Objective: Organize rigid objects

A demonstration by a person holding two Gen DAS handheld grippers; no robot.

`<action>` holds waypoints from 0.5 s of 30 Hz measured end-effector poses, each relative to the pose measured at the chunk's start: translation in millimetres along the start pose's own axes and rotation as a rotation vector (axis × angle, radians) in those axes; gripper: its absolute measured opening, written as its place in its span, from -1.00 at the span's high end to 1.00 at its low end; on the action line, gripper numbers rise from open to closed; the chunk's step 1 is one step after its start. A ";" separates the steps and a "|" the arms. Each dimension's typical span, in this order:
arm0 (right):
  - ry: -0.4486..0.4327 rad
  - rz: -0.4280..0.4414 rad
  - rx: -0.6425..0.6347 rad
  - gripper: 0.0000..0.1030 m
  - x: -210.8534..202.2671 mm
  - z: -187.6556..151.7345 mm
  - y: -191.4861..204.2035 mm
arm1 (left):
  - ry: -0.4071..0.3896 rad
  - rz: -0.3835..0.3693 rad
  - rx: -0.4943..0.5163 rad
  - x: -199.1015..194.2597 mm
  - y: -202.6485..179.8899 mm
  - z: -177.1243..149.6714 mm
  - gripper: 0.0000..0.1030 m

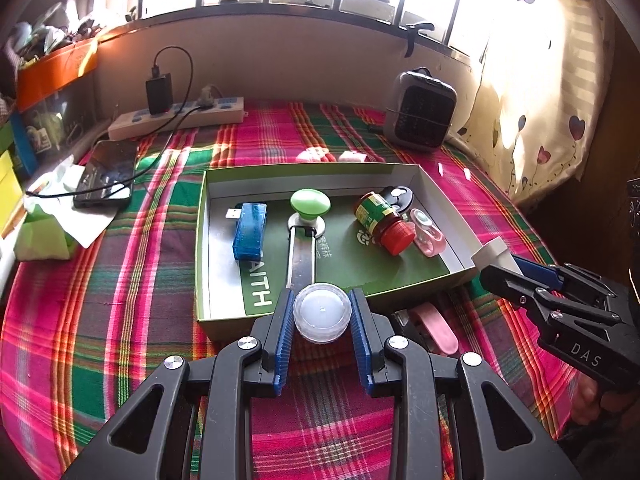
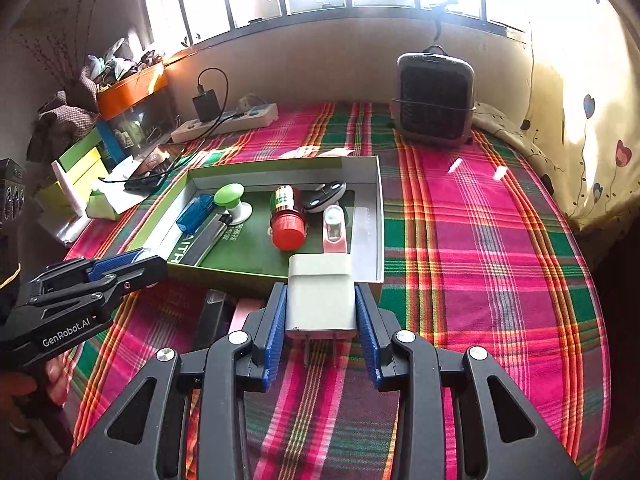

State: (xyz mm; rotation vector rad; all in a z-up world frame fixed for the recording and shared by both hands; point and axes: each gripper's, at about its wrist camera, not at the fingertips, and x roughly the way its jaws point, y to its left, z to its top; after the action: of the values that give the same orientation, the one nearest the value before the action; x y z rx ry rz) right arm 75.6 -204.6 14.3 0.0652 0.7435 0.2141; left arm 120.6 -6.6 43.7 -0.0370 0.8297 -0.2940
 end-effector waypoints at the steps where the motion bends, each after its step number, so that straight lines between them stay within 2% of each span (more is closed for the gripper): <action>1: 0.000 0.007 -0.002 0.32 1.2 2.6 1.5 | -0.002 0.000 -0.003 0.5 1.7 2.0 0.49; 15: 0.038 0.073 -0.050 0.32 33.8 26.4 27.4 | 0.004 0.015 -0.039 16.9 25.6 22.9 0.49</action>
State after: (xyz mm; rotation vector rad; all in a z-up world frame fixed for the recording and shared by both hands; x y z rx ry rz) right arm 113.0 -170.1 14.9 0.0412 0.7741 0.3041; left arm 154.3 11.5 43.3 -0.0666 0.8390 -0.2635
